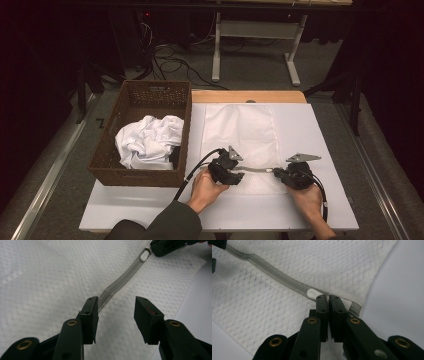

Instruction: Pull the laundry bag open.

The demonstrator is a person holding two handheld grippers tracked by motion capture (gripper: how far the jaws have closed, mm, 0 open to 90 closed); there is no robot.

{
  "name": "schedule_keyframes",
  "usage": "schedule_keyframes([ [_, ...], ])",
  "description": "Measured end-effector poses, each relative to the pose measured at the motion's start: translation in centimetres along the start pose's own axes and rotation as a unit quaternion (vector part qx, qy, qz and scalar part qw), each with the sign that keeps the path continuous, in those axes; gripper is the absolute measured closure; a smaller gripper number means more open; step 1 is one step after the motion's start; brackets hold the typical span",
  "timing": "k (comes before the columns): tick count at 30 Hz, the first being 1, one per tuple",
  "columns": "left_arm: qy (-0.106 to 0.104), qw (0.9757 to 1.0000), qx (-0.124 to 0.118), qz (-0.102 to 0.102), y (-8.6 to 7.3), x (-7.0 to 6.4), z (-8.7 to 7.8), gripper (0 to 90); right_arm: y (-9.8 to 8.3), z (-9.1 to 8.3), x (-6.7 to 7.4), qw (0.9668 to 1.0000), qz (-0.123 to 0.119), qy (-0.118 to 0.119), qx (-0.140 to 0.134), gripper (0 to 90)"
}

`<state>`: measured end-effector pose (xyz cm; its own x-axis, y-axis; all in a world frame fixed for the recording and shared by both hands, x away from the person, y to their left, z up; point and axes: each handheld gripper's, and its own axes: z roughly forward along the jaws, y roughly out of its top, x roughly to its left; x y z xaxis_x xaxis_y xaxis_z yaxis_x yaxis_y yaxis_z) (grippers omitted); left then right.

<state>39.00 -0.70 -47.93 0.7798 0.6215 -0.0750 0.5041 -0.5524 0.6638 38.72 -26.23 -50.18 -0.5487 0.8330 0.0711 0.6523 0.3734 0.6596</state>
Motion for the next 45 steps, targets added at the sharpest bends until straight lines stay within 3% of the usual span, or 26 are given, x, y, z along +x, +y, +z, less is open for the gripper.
schedule_keyframes([
  [5,-0.003,0.9996,-0.014,0.024,1.0,-0.7,1.3,60.0,0.0,-0.9,-0.6,0.9996,0.005,-0.015,-0.022,88.2],
  [7,-0.006,0.9993,-0.014,0.034,1.3,-0.8,1.8,62.1,-0.1,-0.9,-1.1,0.9994,0.019,-0.020,-0.021,89.1],
  [13,-0.015,0.9999,-0.003,0.006,2.0,-0.7,3.1,57.2,-0.2,-0.5,-1.1,0.9996,0.016,-0.021,-0.012,90.0],
  [31,-0.034,0.9993,0.001,0.015,3.7,-2.4,6.0,62.2,-0.6,-0.4,-1.3,0.9994,0.023,-0.022,-0.015,90.0],
  [45,-0.055,0.9984,-0.011,-0.005,4.9,-2.6,7.8,72.0,-0.6,-0.4,-1.3,0.9994,0.024,-0.020,-0.015,90.0],
])
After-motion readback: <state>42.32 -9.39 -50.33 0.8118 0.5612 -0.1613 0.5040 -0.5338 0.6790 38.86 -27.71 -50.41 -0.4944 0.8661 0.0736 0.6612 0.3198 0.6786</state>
